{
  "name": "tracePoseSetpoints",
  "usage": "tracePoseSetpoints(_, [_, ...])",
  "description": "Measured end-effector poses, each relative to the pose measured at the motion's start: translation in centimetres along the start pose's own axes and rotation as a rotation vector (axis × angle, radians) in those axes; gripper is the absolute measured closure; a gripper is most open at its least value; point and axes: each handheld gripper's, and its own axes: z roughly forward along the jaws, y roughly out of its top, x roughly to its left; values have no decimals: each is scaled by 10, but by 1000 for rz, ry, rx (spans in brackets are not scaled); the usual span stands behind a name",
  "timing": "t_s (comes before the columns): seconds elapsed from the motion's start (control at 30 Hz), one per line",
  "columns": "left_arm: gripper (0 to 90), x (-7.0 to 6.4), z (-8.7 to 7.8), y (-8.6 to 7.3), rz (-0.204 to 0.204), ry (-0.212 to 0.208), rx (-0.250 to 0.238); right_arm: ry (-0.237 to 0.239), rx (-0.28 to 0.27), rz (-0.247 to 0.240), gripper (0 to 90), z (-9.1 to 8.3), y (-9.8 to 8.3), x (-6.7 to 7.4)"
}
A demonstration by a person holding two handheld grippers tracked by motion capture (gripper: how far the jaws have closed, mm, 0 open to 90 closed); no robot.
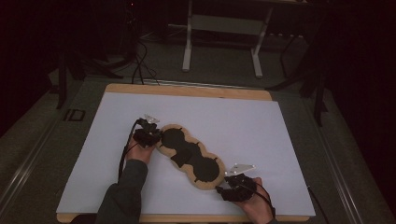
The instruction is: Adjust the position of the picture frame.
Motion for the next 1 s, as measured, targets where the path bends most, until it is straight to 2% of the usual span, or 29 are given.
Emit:
tracePoseSetpoints(0.17, [801, -2, -6, -7, -11, 33, -1, -14, -5, 17, 467, 0, 1, -6])
tracePoseSetpoints(0.27, [800, -4, -10, -9, -1, 58, 7, -22, -7, 28, 467, 0, 1, -10])
tracePoseSetpoints(0.5, [798, -6, -17, -16, 5, 88, 12, -44, -17, 54, 469, 1, 2, -17])
tracePoseSetpoints(0.57, [795, -5, -18, -16, 8, 81, 14, -42, -16, 64, 471, 2, 2, -17])
tracePoseSetpoints(0.63, [786, -2, -19, -16, -2, 54, -2, -45, -13, 65, 472, 1, 2, -17])
tracePoseSetpoints(0.7, [747, 2, -21, -15, -7, 10, -44, -54, -12, 61, 476, 0, 2, -16])
tracePoseSetpoints(0.73, [732, 3, -21, -13, 7, 7, -55, -55, -13, 61, 482, 0, 2, -16])
tracePoseSetpoints(0.83, [702, 7, -20, -4, 27, -18, -76, -34, -20, 63, 564, -4, 1, -14])
tracePoseSetpoints(0.97, [719, 10, -10, 8, 42, -7, -68, -19, -13, 48, 707, -7, 0, -10])
tracePoseSetpoints(1.0, [736, 10, -7, 10, 45, -8, -64, -13, -7, 30, 752, -6, 0, -9])
